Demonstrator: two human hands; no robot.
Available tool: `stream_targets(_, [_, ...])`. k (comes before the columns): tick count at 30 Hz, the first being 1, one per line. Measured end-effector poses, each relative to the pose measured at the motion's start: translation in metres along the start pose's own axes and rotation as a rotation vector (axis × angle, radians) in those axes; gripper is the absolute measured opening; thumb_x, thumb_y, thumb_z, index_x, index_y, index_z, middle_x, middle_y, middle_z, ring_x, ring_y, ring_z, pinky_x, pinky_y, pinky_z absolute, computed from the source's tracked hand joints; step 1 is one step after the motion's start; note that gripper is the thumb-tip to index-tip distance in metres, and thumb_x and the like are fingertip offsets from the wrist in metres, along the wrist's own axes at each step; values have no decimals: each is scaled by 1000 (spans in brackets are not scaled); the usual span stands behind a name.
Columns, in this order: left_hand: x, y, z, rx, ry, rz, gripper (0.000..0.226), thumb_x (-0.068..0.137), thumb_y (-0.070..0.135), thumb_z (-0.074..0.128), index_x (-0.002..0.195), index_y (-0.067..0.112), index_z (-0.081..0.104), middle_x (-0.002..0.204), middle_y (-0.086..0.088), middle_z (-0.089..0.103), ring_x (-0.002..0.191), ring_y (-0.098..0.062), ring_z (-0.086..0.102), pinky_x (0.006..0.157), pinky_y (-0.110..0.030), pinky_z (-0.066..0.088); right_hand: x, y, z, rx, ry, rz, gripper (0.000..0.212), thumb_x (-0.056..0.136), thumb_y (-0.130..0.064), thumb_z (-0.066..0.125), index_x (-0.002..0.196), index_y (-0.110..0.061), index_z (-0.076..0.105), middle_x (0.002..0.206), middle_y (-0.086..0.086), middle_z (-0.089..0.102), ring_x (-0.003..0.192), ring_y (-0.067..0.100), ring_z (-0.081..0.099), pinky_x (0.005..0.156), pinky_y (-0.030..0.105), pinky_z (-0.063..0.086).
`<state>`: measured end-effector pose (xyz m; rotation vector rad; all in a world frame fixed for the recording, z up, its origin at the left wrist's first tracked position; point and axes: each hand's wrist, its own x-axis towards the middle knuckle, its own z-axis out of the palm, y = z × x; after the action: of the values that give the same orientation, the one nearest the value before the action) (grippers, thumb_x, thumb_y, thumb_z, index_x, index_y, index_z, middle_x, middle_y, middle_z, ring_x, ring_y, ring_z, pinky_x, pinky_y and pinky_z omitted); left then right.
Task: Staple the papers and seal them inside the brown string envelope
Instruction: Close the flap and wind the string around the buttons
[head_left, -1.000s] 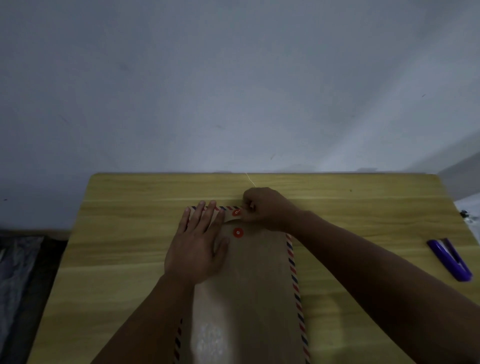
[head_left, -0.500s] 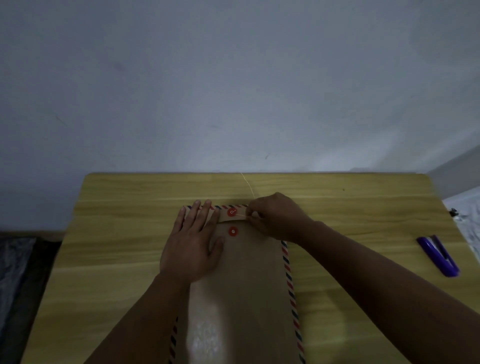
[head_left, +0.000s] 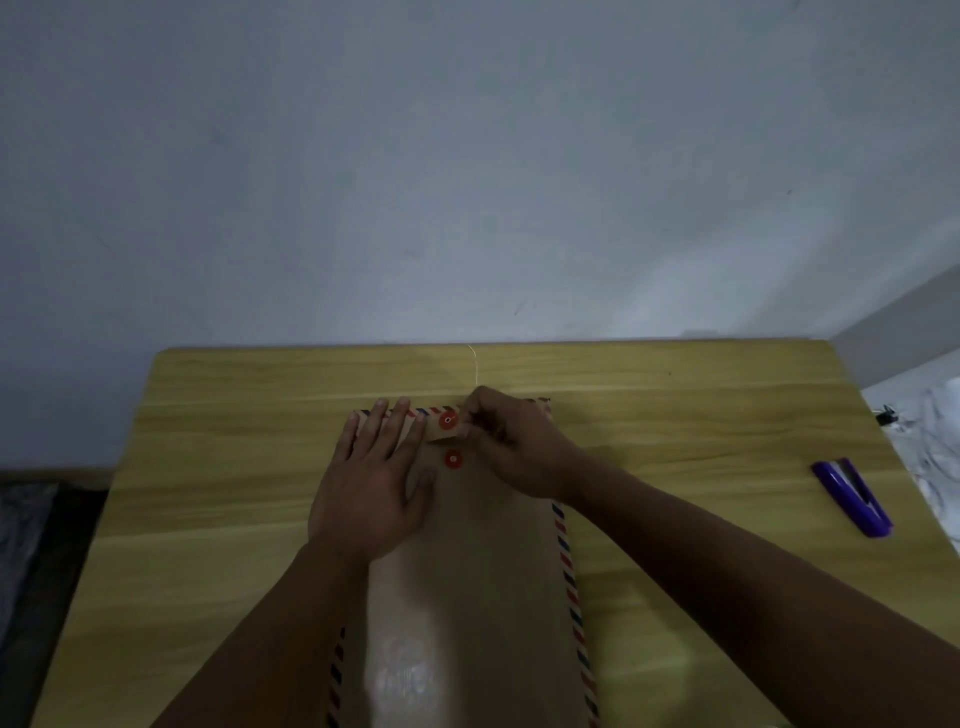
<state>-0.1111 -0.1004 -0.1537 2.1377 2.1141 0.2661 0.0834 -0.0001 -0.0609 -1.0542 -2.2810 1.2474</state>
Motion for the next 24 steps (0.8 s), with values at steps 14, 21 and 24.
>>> stream_targets(14, [0, 0, 0, -13, 7, -4, 68, 101, 58, 25, 158, 21, 31, 169, -4, 19, 158, -22, 4, 127, -50, 11, -18, 10, 7, -577, -126, 339, 31, 103, -32, 52, 128, -22, 65, 119, 4, 71, 98, 17, 68, 88, 33, 55])
stream_targets(21, [0, 0, 0, -10, 15, -6, 67, 101, 57, 28, 157, 21, 32, 169, -4, 18, 158, -22, 4, 127, -50, 12, -22, 12, 16, -737, -184, 369, 24, 102, -24, 50, 111, -15, 70, 103, 6, 71, 83, 15, 62, 76, 29, 52])
stream_targets(24, [0, -1, 1, -3, 15, -7, 67, 101, 57, 29, 157, 21, 32, 169, -4, 18, 158, -23, 5, 127, -50, 12, -24, 10, 19, -758, -139, 386, 21, 98, -18, 52, 110, -13, 69, 102, 6, 71, 85, 19, 65, 78, 35, 58])
